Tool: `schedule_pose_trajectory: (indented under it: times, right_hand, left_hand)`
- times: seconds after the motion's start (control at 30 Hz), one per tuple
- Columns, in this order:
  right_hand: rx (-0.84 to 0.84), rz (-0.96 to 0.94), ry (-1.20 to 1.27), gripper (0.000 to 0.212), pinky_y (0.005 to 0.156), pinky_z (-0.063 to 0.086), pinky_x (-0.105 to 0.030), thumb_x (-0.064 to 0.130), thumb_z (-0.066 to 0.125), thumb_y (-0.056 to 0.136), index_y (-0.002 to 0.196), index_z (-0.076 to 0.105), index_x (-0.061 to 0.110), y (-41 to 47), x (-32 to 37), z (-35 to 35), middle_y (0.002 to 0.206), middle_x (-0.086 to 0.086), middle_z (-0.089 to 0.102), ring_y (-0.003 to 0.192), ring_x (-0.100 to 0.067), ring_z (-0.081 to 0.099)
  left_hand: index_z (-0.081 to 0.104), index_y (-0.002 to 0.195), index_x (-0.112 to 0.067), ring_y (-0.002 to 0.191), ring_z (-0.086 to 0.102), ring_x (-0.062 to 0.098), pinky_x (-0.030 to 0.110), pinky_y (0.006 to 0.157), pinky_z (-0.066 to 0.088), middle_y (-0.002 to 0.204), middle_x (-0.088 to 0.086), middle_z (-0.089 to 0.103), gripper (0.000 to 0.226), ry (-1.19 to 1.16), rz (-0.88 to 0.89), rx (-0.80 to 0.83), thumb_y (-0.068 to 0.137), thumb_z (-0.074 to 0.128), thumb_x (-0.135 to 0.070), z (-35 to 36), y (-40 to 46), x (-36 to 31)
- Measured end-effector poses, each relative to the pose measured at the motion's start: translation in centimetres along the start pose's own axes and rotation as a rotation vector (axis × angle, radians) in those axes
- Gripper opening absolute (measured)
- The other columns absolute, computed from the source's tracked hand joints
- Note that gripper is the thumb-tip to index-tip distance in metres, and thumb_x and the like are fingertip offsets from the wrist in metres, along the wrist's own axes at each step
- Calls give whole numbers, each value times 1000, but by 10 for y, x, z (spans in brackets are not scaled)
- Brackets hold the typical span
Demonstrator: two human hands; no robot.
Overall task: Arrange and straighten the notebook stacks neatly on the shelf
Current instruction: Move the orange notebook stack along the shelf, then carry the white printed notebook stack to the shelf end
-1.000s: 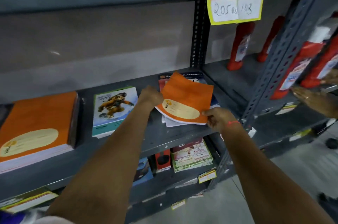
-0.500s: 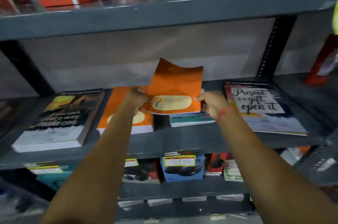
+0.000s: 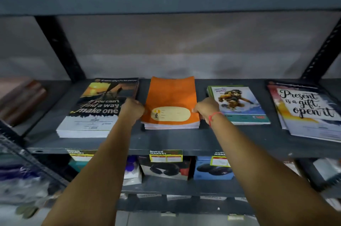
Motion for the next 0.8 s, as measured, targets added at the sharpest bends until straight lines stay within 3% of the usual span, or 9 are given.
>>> schedule_pose_trajectory:
  times: [0.1, 0.27, 0.37, 0.43, 0.57, 0.67, 0.73, 0.8]
  right_hand:
    - [2, -18, -221, 19, 90, 54, -42, 14, 72, 75, 89, 63, 6, -2, -8, -3, 104, -15, 69, 97, -32, 67]
    - [-30, -185, -346, 23, 78, 54, -36, 26, 67, 80, 69, 53, 11, -2, 6, -19, 72, -8, 60, 73, -26, 63]
    - [-186, -257, -265, 24, 61, 39, -25, 23, 61, 81, 65, 56, 7, 2, 13, -63, 57, -7, 54, 56, -24, 52]
    - [-313, -260, -238, 17, 58, 35, -23, 19, 57, 81, 76, 62, 4, 7, 6, -108, 70, -11, 59, 68, -25, 55]
    - [-459, -243, -182, 24, 68, 41, -30, 17, 54, 84, 89, 69, -1, 11, -23, -194, 98, -25, 69, 87, -31, 63]
    - [-531, -169, -223, 28, 75, 46, -33, 18, 50, 86, 96, 68, -1, 19, -61, -268, 107, -26, 67, 99, -37, 62]
    - [-538, -98, -238, 29, 84, 47, -36, 20, 49, 88, 102, 66, 0, 26, -88, -305, 113, -24, 65, 106, -38, 60]
    - [-519, 1, -322, 35, 92, 45, -39, 23, 44, 90, 111, 61, 0, 32, -118, -338, 121, -24, 61, 113, -39, 56]
  left_hand:
    - [63, 111, -1, 101, 60, 32, 31, 73, 42, 113, 19, 65, 28, 221, 88, 1, 90, 48, -11, 2, -2, -12]
    - [61, 112, -2, 107, 60, 35, 39, 84, 49, 114, 18, 64, 29, 488, 175, -59, 88, 47, -7, 6, -10, -48]
    - [58, 112, -1, 107, 60, 38, 40, 85, 50, 116, 20, 62, 29, 487, 326, -103, 88, 42, -4, 34, -31, -98]
    - [61, 109, 0, 109, 59, 38, 39, 88, 49, 119, 20, 62, 28, 415, 417, -57, 87, 43, -3, 70, -51, -132]
    - [70, 101, -1, 106, 64, 34, 35, 91, 52, 112, 21, 69, 27, 169, 538, 83, 86, 49, -9, 153, -105, -191]
    - [68, 79, -4, 104, 64, 32, 27, 78, 48, 106, 20, 71, 25, 148, 549, 250, 87, 44, -7, 237, -151, -228]
    - [54, 59, -10, 100, 64, 32, 25, 67, 38, 88, 19, 70, 30, 169, 523, 318, 88, 45, -10, 281, -172, -239]
    - [58, 64, -5, 98, 65, 35, 29, 65, 40, 85, 20, 69, 27, 165, 470, 359, 88, 48, -12, 320, -188, -245]
Point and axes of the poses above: each hand's wrist, its own y-axis towards the middle knuckle, its own z-axis out of the palm, x = y × z, the point moved 10 cm from there along y, towards the middle knuckle
